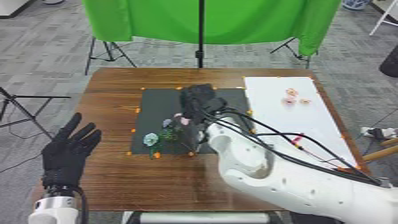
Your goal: Arrange flowers
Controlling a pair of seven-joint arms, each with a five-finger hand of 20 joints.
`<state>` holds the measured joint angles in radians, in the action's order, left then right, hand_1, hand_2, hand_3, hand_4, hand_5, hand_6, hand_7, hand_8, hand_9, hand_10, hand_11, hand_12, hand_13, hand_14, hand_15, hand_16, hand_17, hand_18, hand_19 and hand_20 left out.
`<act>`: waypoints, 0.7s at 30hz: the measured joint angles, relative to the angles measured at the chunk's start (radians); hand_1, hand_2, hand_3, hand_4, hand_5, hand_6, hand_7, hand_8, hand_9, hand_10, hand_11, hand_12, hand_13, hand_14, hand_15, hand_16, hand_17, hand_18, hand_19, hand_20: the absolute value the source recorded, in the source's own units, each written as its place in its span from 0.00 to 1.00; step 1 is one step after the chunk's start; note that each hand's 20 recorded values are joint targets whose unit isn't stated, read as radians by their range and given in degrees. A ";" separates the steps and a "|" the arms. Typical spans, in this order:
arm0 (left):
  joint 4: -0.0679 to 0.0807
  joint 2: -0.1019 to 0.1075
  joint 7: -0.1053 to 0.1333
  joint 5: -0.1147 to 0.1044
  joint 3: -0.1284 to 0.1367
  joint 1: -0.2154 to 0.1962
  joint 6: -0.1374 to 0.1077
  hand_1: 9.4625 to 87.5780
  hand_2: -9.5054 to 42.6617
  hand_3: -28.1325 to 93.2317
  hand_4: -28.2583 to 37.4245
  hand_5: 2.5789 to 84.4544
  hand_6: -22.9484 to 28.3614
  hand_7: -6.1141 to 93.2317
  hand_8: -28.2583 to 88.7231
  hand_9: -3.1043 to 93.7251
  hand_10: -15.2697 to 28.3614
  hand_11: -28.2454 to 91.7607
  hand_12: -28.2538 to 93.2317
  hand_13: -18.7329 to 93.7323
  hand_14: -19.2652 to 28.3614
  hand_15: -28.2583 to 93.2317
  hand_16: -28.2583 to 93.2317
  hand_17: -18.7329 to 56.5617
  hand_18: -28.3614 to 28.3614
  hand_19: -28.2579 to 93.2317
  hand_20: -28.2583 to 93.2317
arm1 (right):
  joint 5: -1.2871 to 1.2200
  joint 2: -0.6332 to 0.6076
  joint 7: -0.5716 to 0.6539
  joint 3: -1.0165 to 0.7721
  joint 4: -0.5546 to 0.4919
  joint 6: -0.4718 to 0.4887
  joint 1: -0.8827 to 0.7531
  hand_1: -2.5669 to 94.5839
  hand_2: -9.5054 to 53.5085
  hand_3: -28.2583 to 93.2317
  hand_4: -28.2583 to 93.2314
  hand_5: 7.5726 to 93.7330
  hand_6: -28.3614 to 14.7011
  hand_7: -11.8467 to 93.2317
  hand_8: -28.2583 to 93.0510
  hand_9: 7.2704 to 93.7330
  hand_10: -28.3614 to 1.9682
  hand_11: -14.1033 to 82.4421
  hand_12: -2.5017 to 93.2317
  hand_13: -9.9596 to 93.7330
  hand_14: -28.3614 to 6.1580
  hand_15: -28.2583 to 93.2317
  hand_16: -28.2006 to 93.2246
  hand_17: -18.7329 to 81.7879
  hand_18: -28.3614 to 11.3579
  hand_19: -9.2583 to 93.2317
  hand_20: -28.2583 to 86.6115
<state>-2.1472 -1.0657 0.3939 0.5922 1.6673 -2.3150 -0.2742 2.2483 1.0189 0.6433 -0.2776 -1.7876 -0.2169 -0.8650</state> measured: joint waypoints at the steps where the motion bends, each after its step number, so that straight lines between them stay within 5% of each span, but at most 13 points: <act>1: 0.000 0.000 -0.001 0.001 0.000 0.002 0.000 0.12 0.33 0.89 0.00 0.38 0.58 0.14 0.17 0.36 0.79 0.43 0.32 0.35 0.97 0.68 0.15 0.14 1.00 0.70 0.26 | 0.000 0.014 -0.002 0.010 0.012 0.003 0.006 0.62 0.00 0.81 0.00 0.89 0.70 0.33 0.26 0.98 0.78 0.31 0.44 0.80 0.74 0.79 0.49 0.49 0.21 0.93 0.65; 21: 0.008 -0.004 -0.021 0.017 -0.001 0.035 0.010 0.12 0.32 0.90 0.00 0.39 0.58 0.14 0.17 0.36 0.79 0.43 0.32 0.35 0.97 0.68 0.15 0.14 1.00 0.70 0.26 | 0.022 0.092 0.032 0.127 0.095 0.095 0.047 0.57 0.00 0.80 0.00 0.85 0.72 0.32 0.23 0.92 0.71 0.40 0.44 0.76 0.65 0.85 0.45 0.45 0.18 0.93 0.67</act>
<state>-2.1391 -1.0698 0.3731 0.6092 1.6667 -2.2803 -0.2645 2.2700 1.1112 0.6757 -0.1508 -1.6928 -0.1221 -0.8180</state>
